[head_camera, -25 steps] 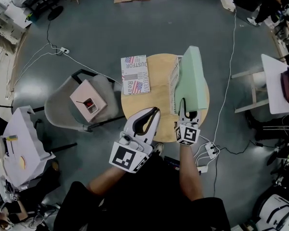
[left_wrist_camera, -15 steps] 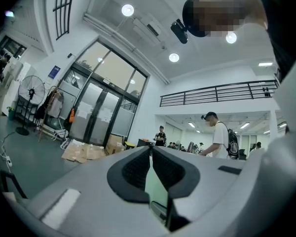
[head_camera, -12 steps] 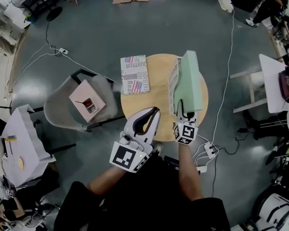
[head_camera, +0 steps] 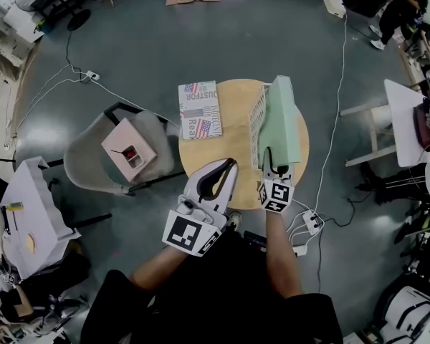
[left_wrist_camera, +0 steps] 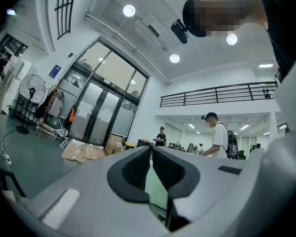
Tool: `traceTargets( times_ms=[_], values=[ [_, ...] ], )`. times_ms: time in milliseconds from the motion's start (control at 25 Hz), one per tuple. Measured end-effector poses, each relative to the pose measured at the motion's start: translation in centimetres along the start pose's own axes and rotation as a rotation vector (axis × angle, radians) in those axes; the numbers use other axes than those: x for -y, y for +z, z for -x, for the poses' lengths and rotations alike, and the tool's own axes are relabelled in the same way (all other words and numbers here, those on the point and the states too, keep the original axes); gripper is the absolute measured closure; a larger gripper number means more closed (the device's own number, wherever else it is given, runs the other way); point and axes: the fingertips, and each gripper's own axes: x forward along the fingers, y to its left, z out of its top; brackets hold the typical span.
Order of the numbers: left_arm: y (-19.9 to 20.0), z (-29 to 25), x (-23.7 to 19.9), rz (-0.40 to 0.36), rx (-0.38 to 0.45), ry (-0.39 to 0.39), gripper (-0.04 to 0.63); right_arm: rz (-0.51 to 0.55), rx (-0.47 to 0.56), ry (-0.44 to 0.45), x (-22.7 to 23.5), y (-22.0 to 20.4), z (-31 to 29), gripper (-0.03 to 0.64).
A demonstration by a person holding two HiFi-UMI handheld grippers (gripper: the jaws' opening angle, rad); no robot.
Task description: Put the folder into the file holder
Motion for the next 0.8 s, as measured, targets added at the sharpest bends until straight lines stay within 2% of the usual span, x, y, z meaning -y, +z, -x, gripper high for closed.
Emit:
traceTargets(
  times_ms=[800],
  values=[
    [-0.2, 0.5, -1.1, 0.016, 0.008, -0.001, 0.575, 0.024, -0.101, -0.009, -0.8, -2.4, -1.0, 0.479]
  ],
)
